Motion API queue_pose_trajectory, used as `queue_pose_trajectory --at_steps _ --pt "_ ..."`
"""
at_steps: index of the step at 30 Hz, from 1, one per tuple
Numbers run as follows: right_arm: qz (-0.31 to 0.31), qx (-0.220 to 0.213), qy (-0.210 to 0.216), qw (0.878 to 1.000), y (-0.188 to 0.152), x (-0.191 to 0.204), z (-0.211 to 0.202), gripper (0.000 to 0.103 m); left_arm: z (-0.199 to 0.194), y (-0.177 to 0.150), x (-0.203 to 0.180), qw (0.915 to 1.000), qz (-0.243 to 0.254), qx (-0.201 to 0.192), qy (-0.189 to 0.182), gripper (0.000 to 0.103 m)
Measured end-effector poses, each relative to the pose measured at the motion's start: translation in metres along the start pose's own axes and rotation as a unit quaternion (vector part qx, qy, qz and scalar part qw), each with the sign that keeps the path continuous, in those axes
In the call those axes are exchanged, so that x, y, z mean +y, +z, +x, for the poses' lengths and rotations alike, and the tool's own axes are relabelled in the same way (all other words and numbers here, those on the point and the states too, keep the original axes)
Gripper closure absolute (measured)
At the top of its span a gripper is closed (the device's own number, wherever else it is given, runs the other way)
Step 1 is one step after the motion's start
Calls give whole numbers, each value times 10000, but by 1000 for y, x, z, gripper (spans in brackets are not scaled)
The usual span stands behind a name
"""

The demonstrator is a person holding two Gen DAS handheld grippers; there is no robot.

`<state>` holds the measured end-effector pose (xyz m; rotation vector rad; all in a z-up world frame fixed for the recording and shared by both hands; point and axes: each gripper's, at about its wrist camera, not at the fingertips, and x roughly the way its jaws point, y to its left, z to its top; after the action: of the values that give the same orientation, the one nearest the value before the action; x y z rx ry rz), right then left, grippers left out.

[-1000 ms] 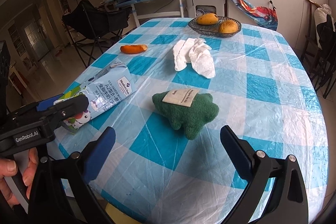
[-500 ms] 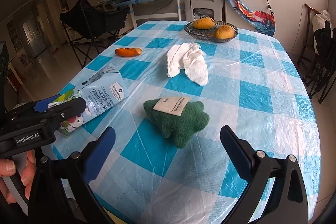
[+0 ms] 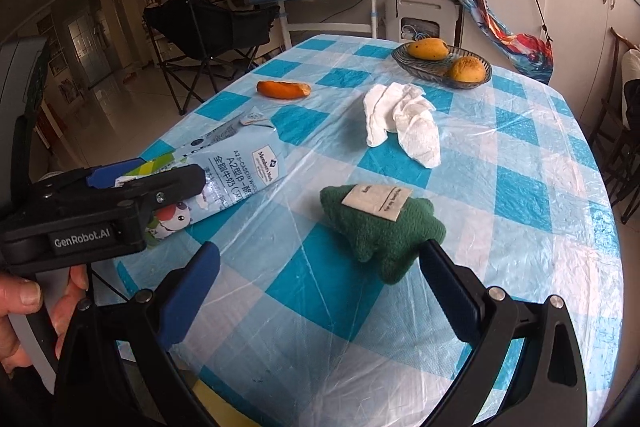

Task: Collect trash
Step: 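Move the right tool onto the green felt plush toy and close on it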

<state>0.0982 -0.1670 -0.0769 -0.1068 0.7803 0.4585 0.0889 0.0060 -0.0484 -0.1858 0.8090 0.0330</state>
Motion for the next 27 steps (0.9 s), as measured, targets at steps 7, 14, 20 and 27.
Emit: queue_pose_trajectory --at_steps 7,14,20,27 --pt "191 -30 -317 9993 2 -14 1 7 3 0 -2 10000 63 34 5 15" --pt "13 -5 -349 9994 13 -17 6 7 7 -1 -5 9999 52 83 55 14" --pt "-367 295 -242 9986 25 -21 22 7 12 -2 -7 9998 98 144 132 13" --pt "37 272 4 9996 19 -33 23 9 15 1 -11 9996 144 162 153 13"
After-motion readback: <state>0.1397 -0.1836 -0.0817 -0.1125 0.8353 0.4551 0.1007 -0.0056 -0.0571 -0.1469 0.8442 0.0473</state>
